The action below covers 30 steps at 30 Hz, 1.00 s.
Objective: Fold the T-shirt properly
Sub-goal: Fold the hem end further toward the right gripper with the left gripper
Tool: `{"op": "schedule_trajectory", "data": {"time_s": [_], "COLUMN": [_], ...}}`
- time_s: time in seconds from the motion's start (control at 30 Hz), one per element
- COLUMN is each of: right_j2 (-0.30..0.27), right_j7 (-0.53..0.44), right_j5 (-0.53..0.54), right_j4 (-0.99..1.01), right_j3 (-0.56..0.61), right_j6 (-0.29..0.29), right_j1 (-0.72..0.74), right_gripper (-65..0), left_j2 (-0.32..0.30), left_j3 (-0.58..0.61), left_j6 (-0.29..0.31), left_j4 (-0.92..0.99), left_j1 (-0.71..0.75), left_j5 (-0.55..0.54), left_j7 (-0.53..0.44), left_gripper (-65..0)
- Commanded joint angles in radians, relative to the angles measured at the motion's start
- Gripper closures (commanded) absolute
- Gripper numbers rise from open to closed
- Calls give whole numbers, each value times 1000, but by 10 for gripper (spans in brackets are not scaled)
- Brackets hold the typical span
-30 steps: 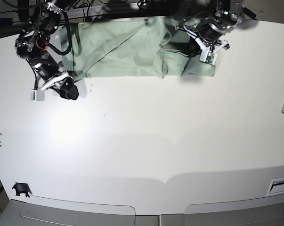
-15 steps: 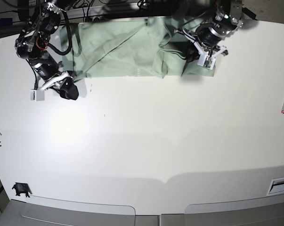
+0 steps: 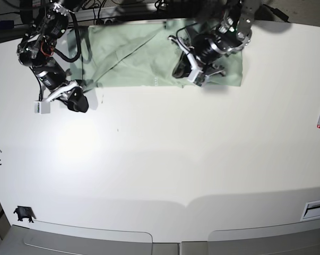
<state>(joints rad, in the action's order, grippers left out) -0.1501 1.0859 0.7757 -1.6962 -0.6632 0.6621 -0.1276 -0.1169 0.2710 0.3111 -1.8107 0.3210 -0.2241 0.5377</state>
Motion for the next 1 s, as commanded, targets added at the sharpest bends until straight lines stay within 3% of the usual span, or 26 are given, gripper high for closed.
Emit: {"op": "schedule_trajectory", "data": {"time_s": [0.0,0.23,0.4,0.47,0.57,0.63,0.77,0.9,0.97], "right_j2": [-13,-13,-15,-23,-75,-130,-234,-286,-291], "right_j7": [-19,-19,-15,1,60,103,45,45,48], "right_j5": [20,20,19,20,19,20,20,22,35], "right_j4": [-18,-18,-18,-18,-18,-18,-18,-18,-16], "right_j3": [-3,-3,-3,-4,-4,-4,-4,-4,-4], "right_j6": [3,3,3,3,19,36,36,36,36], "right_j1": [11,11,11,11,8,5,-45,-99,-127], "right_gripper": [-160,-160,-160,-160,-164,-217,-321,-328,-328], "left_j2": [0,0,-2,-16,-53,-82,-102,-102,-102], "left_j3": [13,29,29,29,29,29,29,29,29], "left_j6": [3,3,3,3,3,3,3,3,-2], "left_j4": [-1,35,-138,-231,-351,-412,-477,-481,-481], "left_j1": [-26,-165,-153,-106,-10,54,149,178,181], "left_j5": [-12,-13,-13,-13,-12,-8,88,154,169], "left_j7": [-45,-50,139,154,151,150,149,145,152], "left_gripper": [0,0,0,0,0,0,0,0,-62]}}
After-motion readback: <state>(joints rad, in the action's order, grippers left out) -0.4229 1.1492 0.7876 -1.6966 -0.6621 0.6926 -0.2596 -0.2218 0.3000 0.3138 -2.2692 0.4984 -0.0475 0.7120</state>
